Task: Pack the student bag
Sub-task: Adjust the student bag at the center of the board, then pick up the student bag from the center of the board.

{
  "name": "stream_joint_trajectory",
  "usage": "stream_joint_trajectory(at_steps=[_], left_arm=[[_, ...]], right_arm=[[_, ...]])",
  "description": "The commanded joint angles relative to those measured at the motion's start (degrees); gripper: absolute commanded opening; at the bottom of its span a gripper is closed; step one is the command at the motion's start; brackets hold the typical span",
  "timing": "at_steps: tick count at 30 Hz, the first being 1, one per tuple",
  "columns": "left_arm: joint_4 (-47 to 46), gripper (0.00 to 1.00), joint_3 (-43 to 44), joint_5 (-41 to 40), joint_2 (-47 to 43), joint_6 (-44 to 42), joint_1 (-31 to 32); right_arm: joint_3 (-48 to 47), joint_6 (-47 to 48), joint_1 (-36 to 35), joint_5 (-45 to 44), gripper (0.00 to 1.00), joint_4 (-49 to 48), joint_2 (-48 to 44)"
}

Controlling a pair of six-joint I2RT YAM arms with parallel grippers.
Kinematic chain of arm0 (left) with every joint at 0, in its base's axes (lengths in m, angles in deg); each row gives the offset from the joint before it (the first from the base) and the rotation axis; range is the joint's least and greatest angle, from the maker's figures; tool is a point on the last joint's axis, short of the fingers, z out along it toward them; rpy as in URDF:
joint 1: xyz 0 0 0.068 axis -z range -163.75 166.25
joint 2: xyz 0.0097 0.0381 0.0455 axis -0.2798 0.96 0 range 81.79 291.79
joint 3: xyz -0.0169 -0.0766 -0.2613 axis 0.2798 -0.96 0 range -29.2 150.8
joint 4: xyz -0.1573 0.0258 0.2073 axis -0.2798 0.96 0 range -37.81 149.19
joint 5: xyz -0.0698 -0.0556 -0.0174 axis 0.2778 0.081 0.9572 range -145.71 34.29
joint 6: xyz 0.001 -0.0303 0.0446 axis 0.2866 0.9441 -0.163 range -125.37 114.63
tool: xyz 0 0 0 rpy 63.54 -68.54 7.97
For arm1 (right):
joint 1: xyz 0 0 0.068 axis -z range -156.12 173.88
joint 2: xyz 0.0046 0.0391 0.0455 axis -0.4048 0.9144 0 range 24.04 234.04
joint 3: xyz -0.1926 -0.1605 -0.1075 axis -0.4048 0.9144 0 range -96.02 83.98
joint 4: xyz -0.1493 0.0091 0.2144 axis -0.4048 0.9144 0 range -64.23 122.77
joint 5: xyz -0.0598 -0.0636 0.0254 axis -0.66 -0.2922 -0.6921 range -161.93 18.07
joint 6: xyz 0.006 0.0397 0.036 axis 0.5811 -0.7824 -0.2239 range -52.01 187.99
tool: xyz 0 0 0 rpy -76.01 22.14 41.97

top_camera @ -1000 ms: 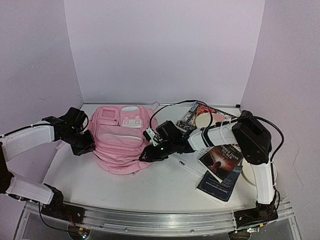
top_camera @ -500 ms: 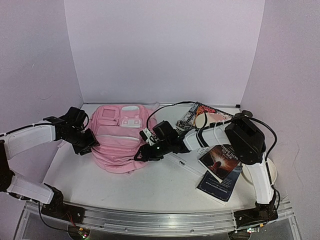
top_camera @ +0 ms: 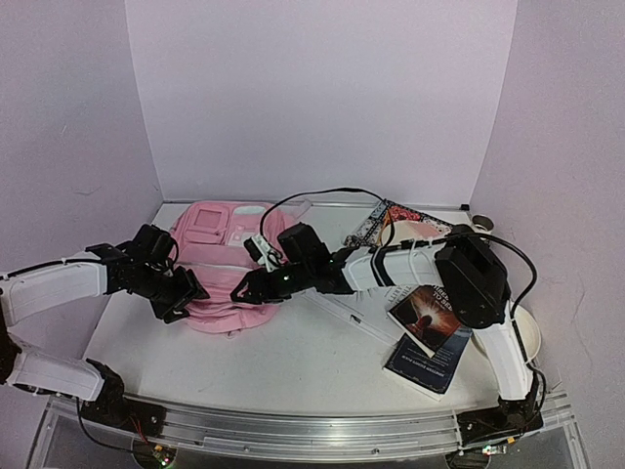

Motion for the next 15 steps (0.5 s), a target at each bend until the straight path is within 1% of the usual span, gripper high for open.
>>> stream_joint_trajectory(at_steps=[1, 3, 6, 9, 11, 15], left_arm=[[-2.8, 0.67, 1.6, -1.8, 1.5, 2.7, 3.4], [-2.8, 0.67, 2.5, -3.7, 2.3, 2.5, 4.6], [-1.4, 0.65, 6.0, -7.2, 4.3, -1.5, 6.0], [1.6, 0.65, 11.0, -12.2, 7.2, -8.5, 8.0], [2.5, 0.66, 14.3, -12.9, 9.7, -12.7, 8.7], [4.4, 0.67, 21.3, -13.5, 15.5, -23.5, 10.1]], right_arm=[[-0.4, -0.2, -0.3, -3.0, 0.51, -0.9, -0.3], [2.7, 0.2, -0.1, -7.4, 0.52, -0.2, -2.6], [8.1, 0.1, 1.2, -12.4, 0.54, 0.7, -6.6], [14.7, 0.7, 2.9, -16.5, 0.56, 1.0, -11.2], [17.6, 1.8, 3.5, -18.4, 0.59, 1.4, -13.9], [20.6, 3.6, 3.7, -20.8, 0.63, 3.3, -17.6]])
